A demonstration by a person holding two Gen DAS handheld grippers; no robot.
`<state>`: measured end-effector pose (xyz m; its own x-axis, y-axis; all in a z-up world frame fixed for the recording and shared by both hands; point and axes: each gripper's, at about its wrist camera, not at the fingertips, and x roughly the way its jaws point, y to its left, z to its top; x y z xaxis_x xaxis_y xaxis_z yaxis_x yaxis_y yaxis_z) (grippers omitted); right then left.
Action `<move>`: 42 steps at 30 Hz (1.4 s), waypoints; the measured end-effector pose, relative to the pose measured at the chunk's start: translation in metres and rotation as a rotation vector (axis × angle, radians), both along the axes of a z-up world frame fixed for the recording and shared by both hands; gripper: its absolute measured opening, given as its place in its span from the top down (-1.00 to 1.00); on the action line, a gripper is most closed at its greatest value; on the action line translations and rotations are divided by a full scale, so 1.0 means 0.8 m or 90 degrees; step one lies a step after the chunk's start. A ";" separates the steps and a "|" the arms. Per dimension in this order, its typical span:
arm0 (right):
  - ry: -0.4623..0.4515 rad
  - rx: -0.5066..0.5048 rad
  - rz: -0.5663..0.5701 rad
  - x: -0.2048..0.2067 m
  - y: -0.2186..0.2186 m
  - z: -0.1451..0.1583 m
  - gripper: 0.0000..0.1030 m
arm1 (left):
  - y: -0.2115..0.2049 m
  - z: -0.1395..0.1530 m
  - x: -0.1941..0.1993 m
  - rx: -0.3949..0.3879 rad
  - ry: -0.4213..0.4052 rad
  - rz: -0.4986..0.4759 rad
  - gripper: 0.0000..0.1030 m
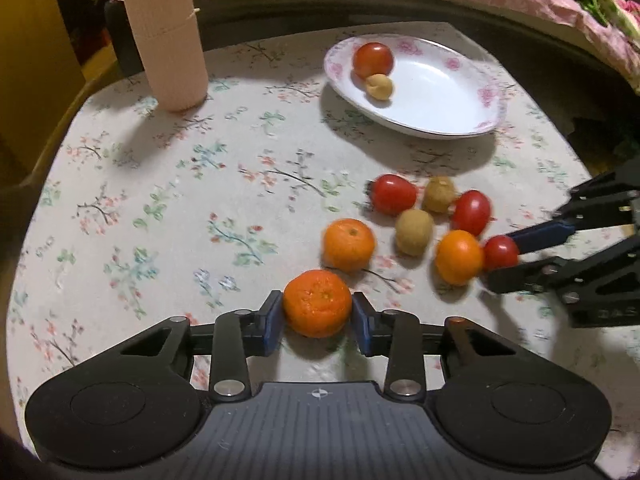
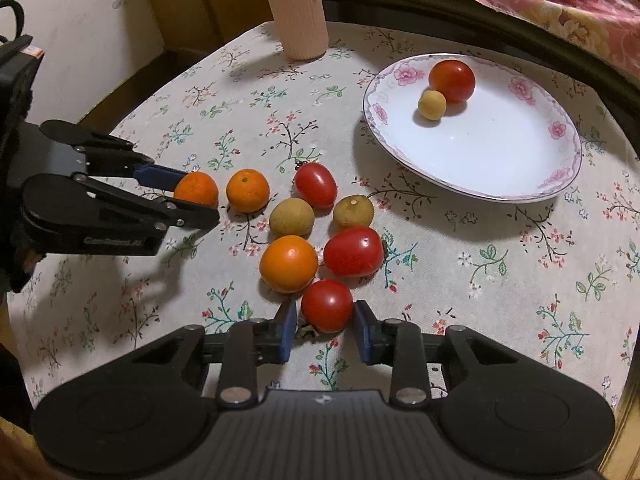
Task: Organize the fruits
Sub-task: 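Grasp a mandarin with the left tool while the right tool grasps a red cherry tomato, then lift the mandarin with the left tool while the right tool lifts the cherry tomato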
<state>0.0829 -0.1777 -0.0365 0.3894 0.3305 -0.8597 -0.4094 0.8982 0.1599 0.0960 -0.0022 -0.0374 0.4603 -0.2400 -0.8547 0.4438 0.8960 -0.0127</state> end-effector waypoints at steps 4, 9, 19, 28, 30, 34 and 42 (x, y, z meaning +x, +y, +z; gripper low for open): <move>-0.001 0.000 0.006 -0.002 -0.001 0.002 0.42 | -0.010 0.008 -0.022 0.002 0.008 -0.015 0.14; -0.002 0.005 0.026 -0.013 0.000 0.004 0.42 | -0.027 -0.001 -0.046 0.003 0.024 -0.051 0.14; -0.004 -0.010 0.043 -0.012 0.004 -0.002 0.40 | -0.034 -0.010 -0.047 0.016 0.013 -0.079 -0.07; -0.011 -0.009 0.050 -0.015 0.005 -0.001 0.31 | -0.030 -0.013 -0.047 0.026 0.013 -0.068 -0.50; -0.009 -0.008 0.054 -0.015 0.007 -0.001 0.25 | -0.031 -0.014 -0.046 0.024 0.016 -0.064 -0.55; -0.009 -0.011 0.058 -0.015 0.008 -0.001 0.24 | -0.033 -0.016 -0.048 0.021 0.019 -0.062 -0.67; -0.002 -0.015 0.054 -0.012 0.008 -0.002 0.26 | -0.037 -0.013 -0.048 0.016 0.020 -0.058 -0.34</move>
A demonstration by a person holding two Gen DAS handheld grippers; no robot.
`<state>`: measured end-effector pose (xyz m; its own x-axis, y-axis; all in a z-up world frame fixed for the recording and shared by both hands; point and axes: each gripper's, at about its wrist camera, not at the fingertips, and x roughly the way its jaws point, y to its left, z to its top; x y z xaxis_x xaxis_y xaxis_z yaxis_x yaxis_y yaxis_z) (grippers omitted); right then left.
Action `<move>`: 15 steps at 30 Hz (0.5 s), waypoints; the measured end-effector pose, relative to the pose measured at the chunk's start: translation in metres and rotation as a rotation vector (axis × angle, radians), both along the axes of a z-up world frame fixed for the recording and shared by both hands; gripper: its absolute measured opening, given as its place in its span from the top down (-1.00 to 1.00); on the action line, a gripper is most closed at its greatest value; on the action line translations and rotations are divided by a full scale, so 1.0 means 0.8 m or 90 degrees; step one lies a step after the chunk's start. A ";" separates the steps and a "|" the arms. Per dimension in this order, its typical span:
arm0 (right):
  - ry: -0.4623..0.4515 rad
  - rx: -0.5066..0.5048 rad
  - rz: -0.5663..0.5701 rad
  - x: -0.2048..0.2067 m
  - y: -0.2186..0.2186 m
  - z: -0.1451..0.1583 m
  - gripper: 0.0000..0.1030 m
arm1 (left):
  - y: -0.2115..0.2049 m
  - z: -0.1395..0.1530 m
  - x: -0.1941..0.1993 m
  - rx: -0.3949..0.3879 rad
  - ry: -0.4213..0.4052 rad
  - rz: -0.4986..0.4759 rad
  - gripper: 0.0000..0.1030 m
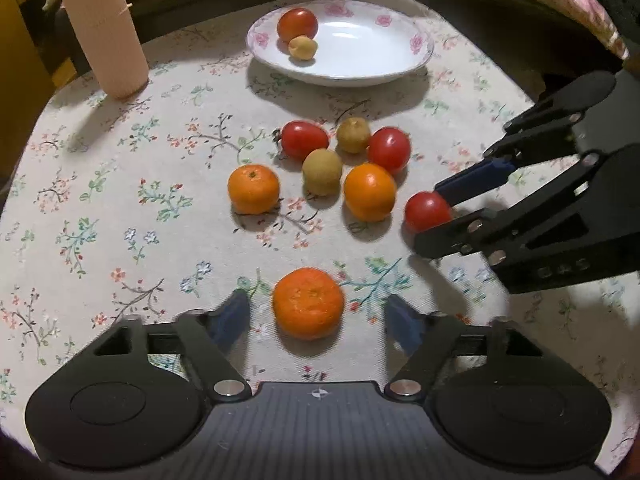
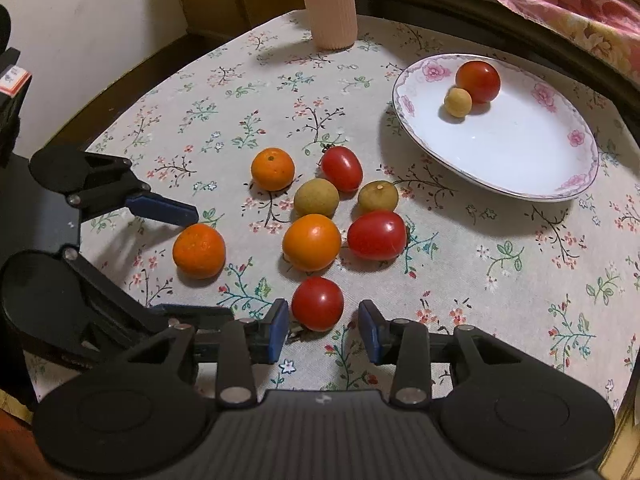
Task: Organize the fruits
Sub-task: 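Lift the mandarin with the left tool while the right tool lifts the cherry tomato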
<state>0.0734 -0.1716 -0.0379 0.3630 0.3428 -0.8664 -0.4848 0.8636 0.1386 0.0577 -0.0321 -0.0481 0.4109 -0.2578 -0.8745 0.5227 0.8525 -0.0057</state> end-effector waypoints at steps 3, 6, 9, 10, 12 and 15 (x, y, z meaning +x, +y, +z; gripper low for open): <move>0.000 -0.002 -0.004 0.000 0.001 0.000 0.32 | -0.003 0.003 -0.001 0.003 -0.002 -0.003 -0.12; -0.003 0.000 -0.002 0.000 0.001 0.001 0.42 | -0.002 0.004 0.000 0.007 -0.003 0.005 0.07; -0.014 -0.011 0.000 -0.002 0.003 0.003 0.43 | 0.000 0.006 0.002 -0.002 0.006 0.009 0.15; -0.016 -0.012 -0.002 -0.001 0.003 0.003 0.43 | -0.001 0.006 0.001 0.000 0.007 0.005 0.15; -0.012 -0.009 -0.007 0.000 0.000 0.003 0.44 | -0.006 0.006 -0.001 0.009 0.002 -0.003 0.16; -0.014 -0.013 -0.009 0.002 0.001 0.003 0.44 | -0.008 0.009 0.000 0.005 0.000 -0.007 0.16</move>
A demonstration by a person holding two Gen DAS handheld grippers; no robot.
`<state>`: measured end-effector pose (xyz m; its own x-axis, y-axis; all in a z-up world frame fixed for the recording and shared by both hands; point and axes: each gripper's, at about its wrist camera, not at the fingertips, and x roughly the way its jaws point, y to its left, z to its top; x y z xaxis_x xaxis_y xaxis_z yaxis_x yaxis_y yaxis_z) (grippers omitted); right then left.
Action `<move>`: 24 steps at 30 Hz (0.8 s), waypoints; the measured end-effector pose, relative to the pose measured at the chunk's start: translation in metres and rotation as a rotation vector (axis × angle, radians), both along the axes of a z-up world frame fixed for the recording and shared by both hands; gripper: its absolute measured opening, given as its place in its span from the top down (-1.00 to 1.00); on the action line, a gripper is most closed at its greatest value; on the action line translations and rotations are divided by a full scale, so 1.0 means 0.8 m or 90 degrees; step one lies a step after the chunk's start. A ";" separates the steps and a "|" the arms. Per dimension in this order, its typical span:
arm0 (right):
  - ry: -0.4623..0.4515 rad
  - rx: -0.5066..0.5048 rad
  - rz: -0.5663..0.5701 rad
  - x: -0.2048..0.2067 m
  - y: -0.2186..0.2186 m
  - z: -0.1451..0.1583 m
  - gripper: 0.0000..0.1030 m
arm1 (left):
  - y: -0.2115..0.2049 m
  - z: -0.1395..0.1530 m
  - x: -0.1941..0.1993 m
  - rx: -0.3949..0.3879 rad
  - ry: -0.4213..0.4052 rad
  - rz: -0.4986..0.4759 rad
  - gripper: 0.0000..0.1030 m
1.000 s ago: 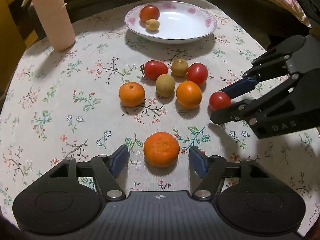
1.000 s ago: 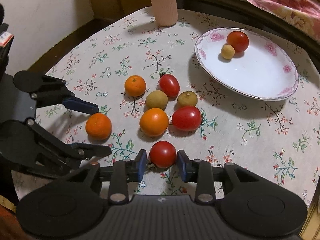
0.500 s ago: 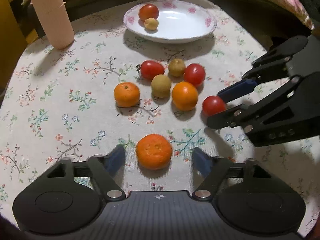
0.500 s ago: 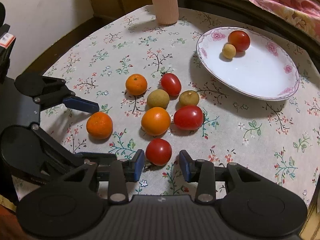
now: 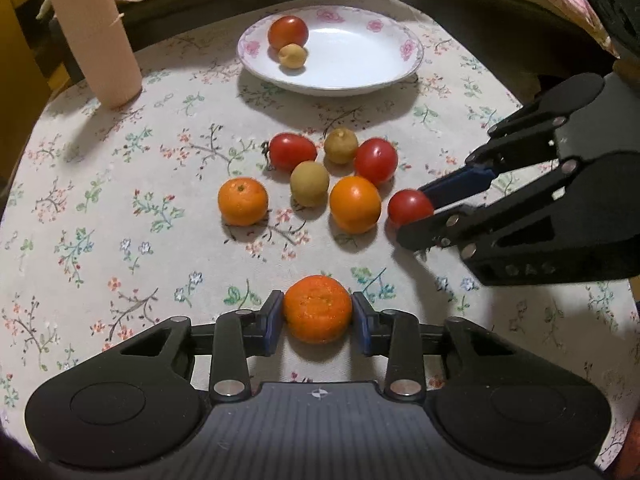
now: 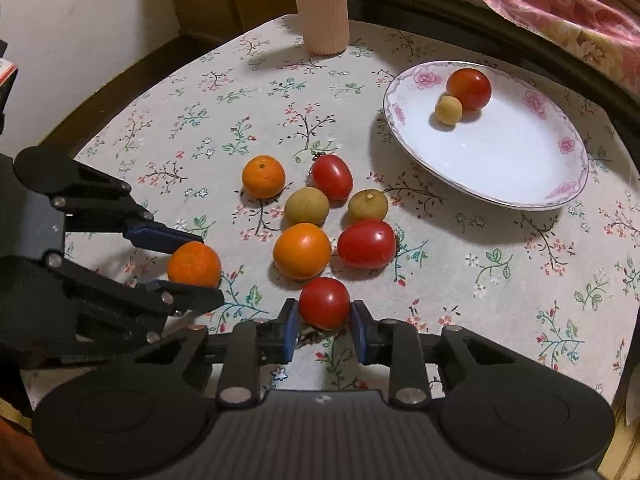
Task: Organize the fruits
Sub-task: 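Lift the mandarin with the left tool while the right tool lifts the cherry tomato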
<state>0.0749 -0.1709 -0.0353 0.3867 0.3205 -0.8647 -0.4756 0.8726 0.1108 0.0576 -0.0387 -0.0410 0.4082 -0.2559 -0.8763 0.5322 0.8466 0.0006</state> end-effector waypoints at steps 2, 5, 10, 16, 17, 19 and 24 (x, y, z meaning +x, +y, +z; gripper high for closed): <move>0.000 -0.002 0.001 0.000 0.001 0.000 0.44 | -0.001 0.004 0.002 0.000 -0.009 0.000 0.16; -0.001 -0.003 -0.002 0.001 -0.001 0.000 0.44 | -0.003 0.008 0.007 0.001 -0.018 0.006 0.16; -0.010 -0.001 -0.013 0.000 -0.003 0.007 0.44 | -0.008 0.012 0.014 0.006 -0.028 0.013 0.16; -0.018 0.007 -0.015 -0.004 -0.005 0.014 0.44 | -0.013 0.016 0.018 0.007 -0.038 0.015 0.16; -0.018 0.007 -0.016 -0.004 -0.006 0.014 0.44 | -0.014 0.017 0.018 0.007 -0.038 0.015 0.16; -0.018 0.009 -0.018 -0.004 -0.007 0.014 0.44 | -0.016 0.017 0.019 0.006 -0.040 0.015 0.15; -0.020 0.015 -0.021 -0.003 -0.008 0.017 0.44 | -0.018 0.019 0.022 0.006 -0.046 0.015 0.15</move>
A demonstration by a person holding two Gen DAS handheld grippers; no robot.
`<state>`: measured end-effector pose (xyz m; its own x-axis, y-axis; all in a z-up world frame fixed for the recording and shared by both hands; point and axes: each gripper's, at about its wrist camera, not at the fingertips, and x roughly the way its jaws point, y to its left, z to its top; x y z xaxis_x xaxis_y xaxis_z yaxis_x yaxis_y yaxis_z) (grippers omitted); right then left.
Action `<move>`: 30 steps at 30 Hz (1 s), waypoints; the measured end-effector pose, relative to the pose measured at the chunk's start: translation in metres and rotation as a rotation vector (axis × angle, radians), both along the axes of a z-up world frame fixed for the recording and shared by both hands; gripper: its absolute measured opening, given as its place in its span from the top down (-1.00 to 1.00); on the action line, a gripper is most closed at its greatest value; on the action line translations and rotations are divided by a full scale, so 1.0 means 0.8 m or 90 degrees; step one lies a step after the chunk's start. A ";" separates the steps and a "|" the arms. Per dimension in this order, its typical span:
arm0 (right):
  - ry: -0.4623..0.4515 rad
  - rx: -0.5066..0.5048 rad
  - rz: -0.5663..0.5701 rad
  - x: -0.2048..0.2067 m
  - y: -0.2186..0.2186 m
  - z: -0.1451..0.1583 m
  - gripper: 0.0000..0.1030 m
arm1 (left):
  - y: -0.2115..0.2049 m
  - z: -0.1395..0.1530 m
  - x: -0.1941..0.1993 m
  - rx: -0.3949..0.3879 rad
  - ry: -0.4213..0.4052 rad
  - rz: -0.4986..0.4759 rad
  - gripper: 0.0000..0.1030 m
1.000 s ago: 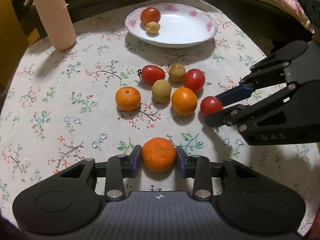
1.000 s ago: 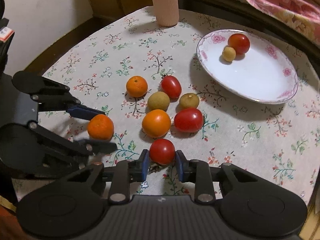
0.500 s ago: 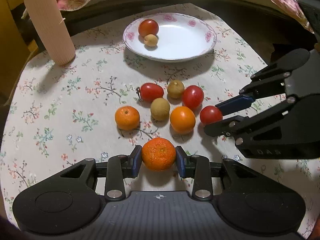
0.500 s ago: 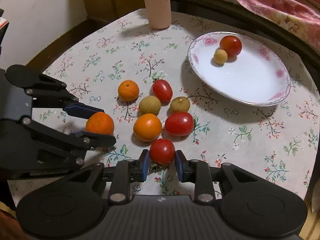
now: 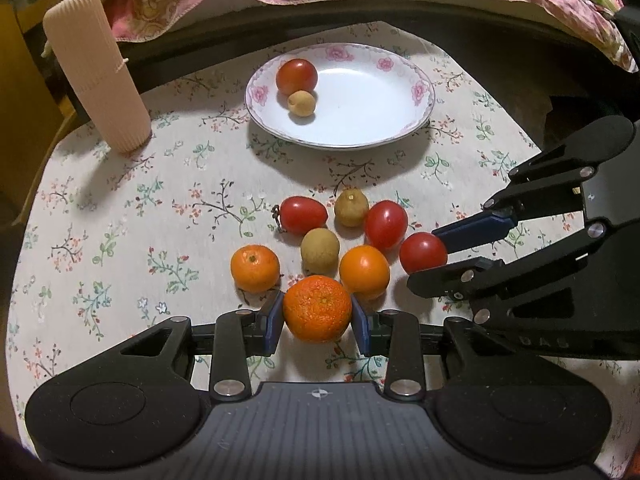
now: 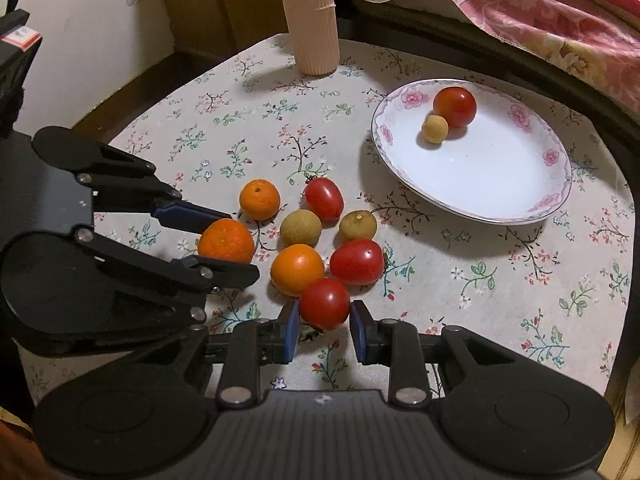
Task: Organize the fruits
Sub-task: 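Lift the mandarin with the left tool while the right tool lifts the cherry tomato, then carry the mandarin with the left tool while the right tool carries the cherry tomato to the plate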
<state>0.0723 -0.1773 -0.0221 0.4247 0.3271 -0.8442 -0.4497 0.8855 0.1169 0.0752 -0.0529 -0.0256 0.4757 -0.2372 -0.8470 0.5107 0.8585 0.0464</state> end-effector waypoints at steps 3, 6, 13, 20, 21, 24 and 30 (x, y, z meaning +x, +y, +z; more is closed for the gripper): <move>-0.001 0.004 -0.005 0.000 -0.002 0.002 0.44 | -0.001 0.002 0.001 0.001 -0.005 0.000 0.15; -0.003 0.004 -0.008 0.000 -0.003 0.004 0.44 | -0.003 0.004 0.002 0.002 -0.006 0.000 0.16; -0.010 0.002 -0.011 -0.004 -0.001 0.005 0.44 | -0.011 0.014 0.004 0.012 -0.027 -0.007 0.16; -0.018 0.004 -0.026 -0.002 -0.004 0.010 0.44 | -0.017 0.017 0.006 0.016 -0.039 -0.008 0.15; -0.018 0.004 -0.028 -0.002 -0.005 0.010 0.44 | -0.017 0.017 0.007 0.017 -0.039 -0.009 0.15; -0.018 0.001 -0.031 -0.001 -0.006 0.010 0.44 | -0.019 0.019 0.010 0.015 -0.041 -0.009 0.15; -0.017 -0.003 -0.047 0.005 -0.013 0.010 0.44 | -0.021 0.030 0.024 0.001 -0.057 0.007 0.15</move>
<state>0.0765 -0.1879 -0.0141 0.4705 0.2899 -0.8334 -0.3855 0.9171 0.1014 0.0943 -0.0694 -0.0019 0.5520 -0.2306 -0.8013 0.4955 0.8636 0.0928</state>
